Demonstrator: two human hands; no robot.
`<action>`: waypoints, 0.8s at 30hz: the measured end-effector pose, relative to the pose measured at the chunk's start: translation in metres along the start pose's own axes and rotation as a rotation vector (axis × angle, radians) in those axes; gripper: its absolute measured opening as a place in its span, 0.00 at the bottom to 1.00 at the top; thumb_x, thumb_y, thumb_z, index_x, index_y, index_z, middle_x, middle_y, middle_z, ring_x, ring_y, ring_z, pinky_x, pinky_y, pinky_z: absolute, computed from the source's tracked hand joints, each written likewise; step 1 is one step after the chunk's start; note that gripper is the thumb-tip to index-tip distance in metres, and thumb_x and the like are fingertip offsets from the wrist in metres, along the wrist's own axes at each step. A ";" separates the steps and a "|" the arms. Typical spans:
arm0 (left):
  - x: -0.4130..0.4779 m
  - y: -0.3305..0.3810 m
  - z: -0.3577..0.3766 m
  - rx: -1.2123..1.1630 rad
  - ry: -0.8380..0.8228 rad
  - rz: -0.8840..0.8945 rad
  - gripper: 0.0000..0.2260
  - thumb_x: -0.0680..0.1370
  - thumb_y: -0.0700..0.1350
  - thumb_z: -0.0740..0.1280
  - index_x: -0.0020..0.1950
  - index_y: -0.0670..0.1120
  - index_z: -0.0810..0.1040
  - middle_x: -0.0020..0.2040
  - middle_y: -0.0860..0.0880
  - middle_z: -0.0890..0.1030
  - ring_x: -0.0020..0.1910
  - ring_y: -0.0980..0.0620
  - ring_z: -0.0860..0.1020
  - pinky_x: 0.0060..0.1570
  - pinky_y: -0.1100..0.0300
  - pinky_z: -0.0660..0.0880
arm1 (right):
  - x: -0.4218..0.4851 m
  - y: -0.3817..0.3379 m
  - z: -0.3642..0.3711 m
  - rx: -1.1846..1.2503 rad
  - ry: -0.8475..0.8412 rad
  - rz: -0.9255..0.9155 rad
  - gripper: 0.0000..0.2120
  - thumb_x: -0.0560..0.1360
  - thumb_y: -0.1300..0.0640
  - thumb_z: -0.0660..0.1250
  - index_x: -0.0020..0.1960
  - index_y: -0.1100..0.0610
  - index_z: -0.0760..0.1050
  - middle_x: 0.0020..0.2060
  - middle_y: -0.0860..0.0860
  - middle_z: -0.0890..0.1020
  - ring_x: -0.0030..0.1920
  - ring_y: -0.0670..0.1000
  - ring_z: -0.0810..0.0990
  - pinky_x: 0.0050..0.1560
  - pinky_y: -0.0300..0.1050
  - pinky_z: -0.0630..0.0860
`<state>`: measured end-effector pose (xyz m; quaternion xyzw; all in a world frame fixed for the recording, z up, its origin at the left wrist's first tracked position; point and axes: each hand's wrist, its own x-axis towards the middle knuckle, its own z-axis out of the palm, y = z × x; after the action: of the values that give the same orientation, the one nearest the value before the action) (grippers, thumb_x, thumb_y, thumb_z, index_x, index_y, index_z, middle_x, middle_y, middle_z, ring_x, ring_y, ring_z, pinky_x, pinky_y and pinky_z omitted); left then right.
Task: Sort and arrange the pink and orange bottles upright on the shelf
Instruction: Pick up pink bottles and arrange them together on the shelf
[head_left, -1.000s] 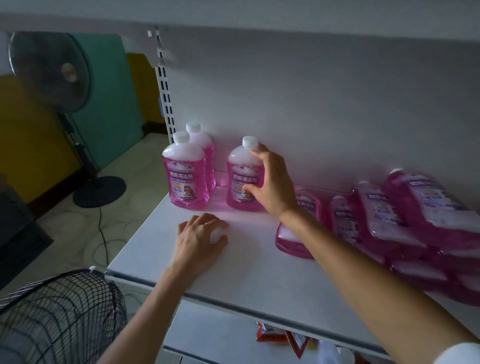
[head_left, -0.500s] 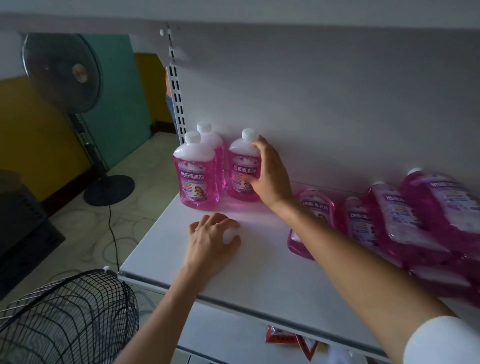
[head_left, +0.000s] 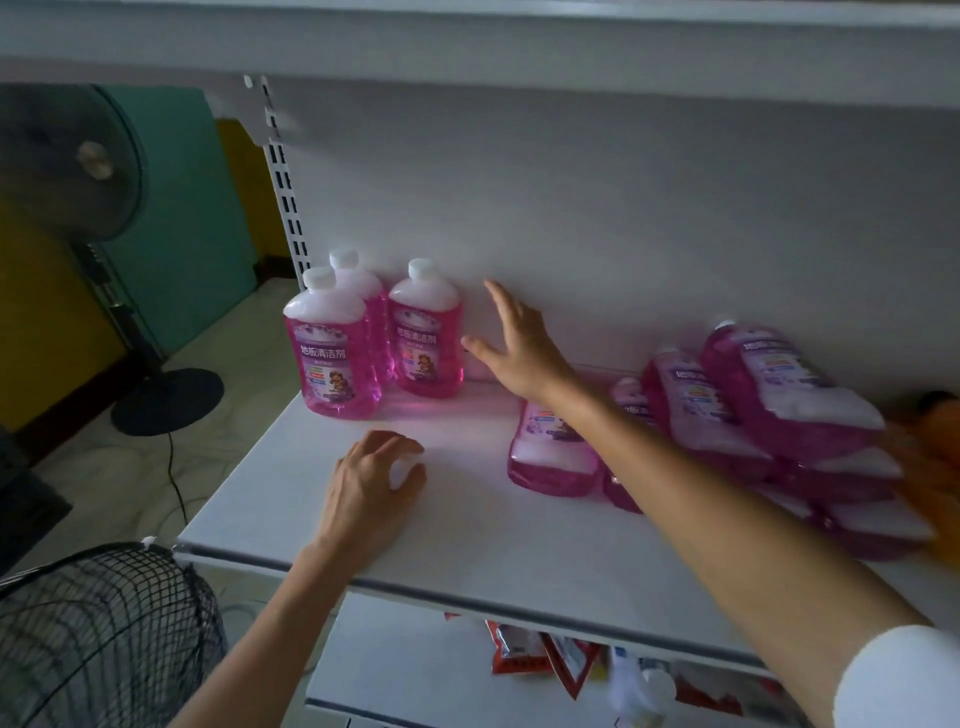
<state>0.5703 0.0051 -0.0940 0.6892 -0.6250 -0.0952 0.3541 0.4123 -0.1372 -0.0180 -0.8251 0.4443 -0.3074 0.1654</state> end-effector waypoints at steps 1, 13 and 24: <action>-0.002 0.003 0.002 -0.019 -0.008 -0.013 0.16 0.69 0.52 0.62 0.52 0.48 0.81 0.54 0.48 0.79 0.50 0.44 0.77 0.53 0.53 0.72 | -0.004 0.005 -0.013 0.016 0.011 0.068 0.34 0.77 0.50 0.65 0.76 0.60 0.53 0.73 0.60 0.62 0.72 0.58 0.61 0.69 0.45 0.58; 0.014 0.105 0.053 -0.370 -0.287 -0.279 0.42 0.62 0.71 0.56 0.69 0.46 0.68 0.61 0.44 0.75 0.58 0.45 0.75 0.58 0.50 0.72 | -0.045 0.049 -0.055 -0.259 -0.373 0.379 0.32 0.77 0.35 0.52 0.70 0.58 0.64 0.68 0.58 0.71 0.66 0.59 0.70 0.62 0.49 0.68; -0.003 0.090 0.059 -0.582 -0.193 -0.239 0.21 0.66 0.60 0.69 0.57 0.56 0.75 0.50 0.47 0.80 0.45 0.48 0.80 0.45 0.55 0.78 | -0.044 0.047 -0.053 0.022 -0.249 0.305 0.31 0.69 0.41 0.71 0.65 0.57 0.70 0.59 0.54 0.78 0.56 0.54 0.78 0.52 0.41 0.75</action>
<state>0.4643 -0.0113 -0.0839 0.6153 -0.5168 -0.3757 0.4617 0.3296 -0.1262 -0.0198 -0.7779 0.5369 -0.1793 0.2729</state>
